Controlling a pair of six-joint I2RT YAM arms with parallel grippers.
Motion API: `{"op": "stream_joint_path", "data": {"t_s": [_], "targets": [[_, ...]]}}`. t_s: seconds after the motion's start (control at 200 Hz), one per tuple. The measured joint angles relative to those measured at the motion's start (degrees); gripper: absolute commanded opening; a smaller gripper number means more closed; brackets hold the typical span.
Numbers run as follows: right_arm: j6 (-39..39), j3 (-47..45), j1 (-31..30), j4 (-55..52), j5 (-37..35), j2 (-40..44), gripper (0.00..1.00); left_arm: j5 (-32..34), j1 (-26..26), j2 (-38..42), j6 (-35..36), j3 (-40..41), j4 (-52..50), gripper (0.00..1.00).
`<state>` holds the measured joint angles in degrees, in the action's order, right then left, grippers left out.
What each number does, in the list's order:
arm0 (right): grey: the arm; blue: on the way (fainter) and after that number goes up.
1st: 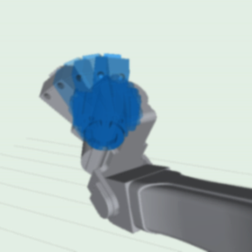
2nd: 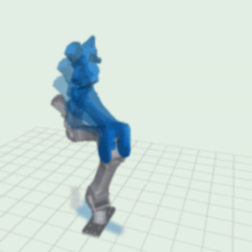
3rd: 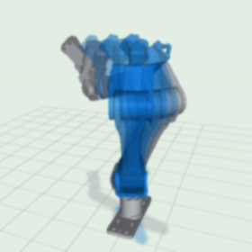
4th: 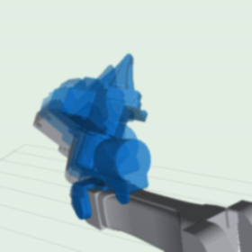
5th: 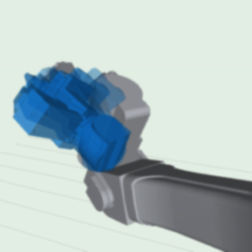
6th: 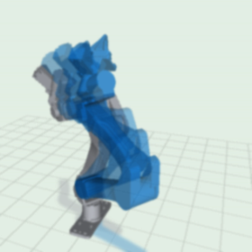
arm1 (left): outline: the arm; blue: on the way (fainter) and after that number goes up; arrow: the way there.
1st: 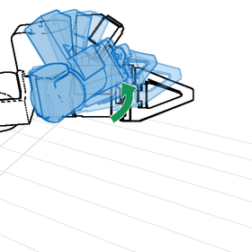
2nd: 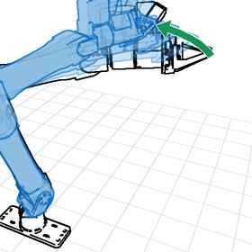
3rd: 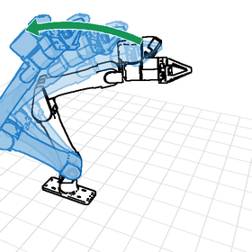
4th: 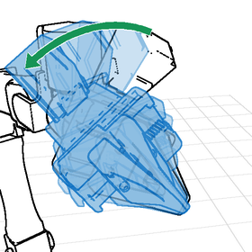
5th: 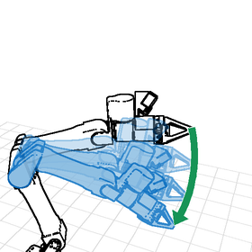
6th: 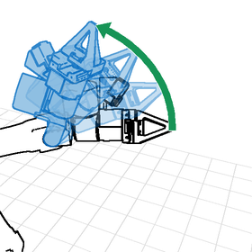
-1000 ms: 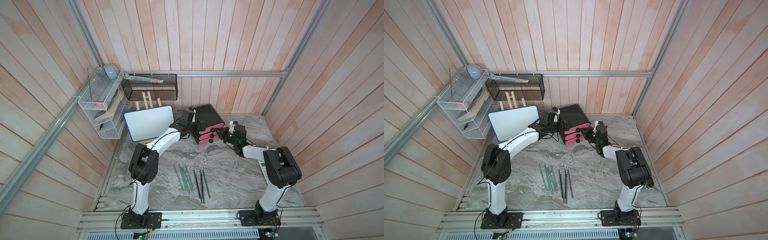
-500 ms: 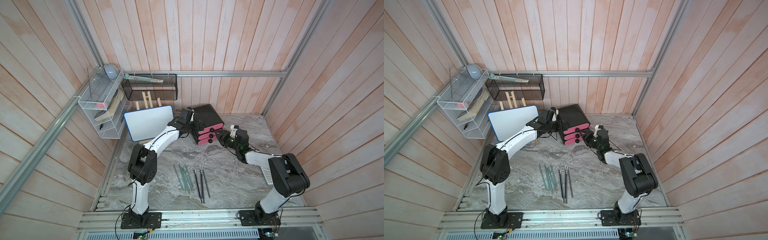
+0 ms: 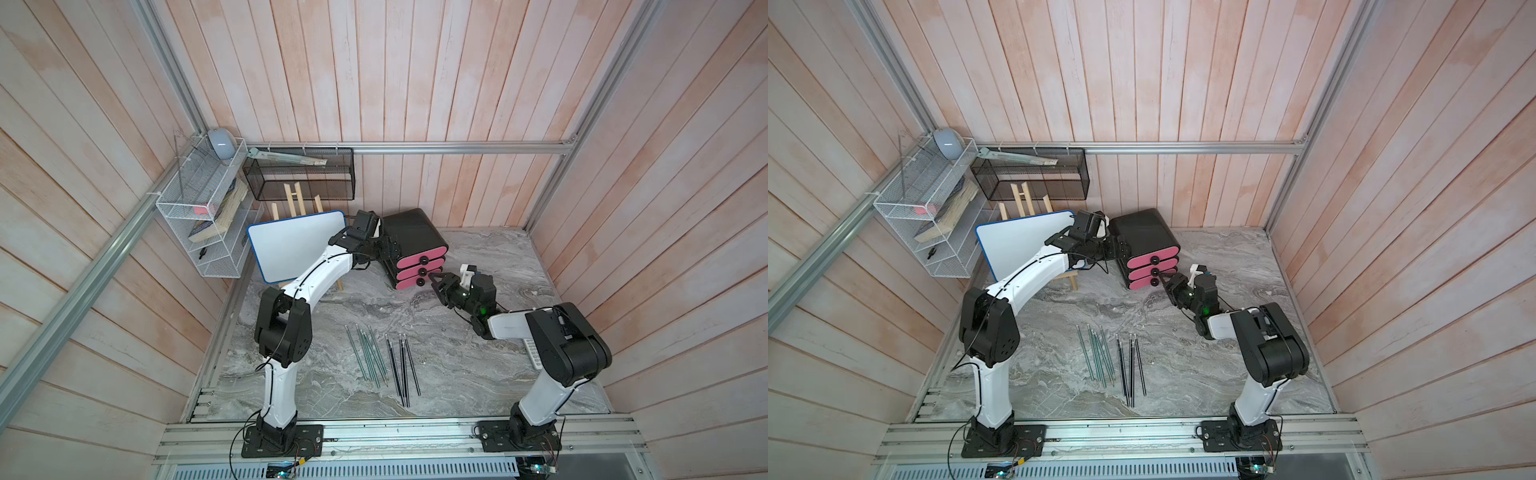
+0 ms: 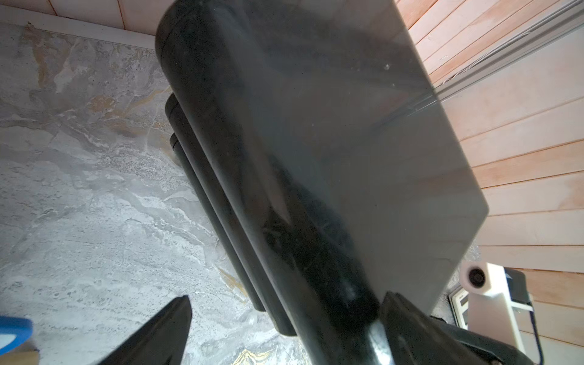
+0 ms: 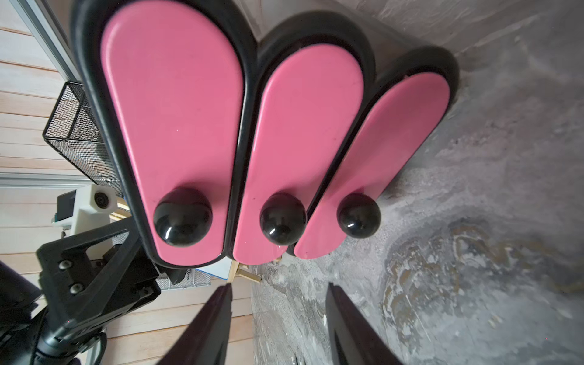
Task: Please place the pencils in the drawer according to their color
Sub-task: Close the drawer in the storage box, then open the drawer in the storage box.
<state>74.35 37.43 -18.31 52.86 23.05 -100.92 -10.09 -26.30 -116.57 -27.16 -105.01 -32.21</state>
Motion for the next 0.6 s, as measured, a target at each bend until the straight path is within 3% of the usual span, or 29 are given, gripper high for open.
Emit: {"op": "stream_joint_path", "data": {"t_s": [0.6], "targets": [[3.65,5.95,-1.7,5.86,1.05,-8.94,0.51,-0.2,0.15,-0.24,0.24,-0.22,0.0,1.0]]}}
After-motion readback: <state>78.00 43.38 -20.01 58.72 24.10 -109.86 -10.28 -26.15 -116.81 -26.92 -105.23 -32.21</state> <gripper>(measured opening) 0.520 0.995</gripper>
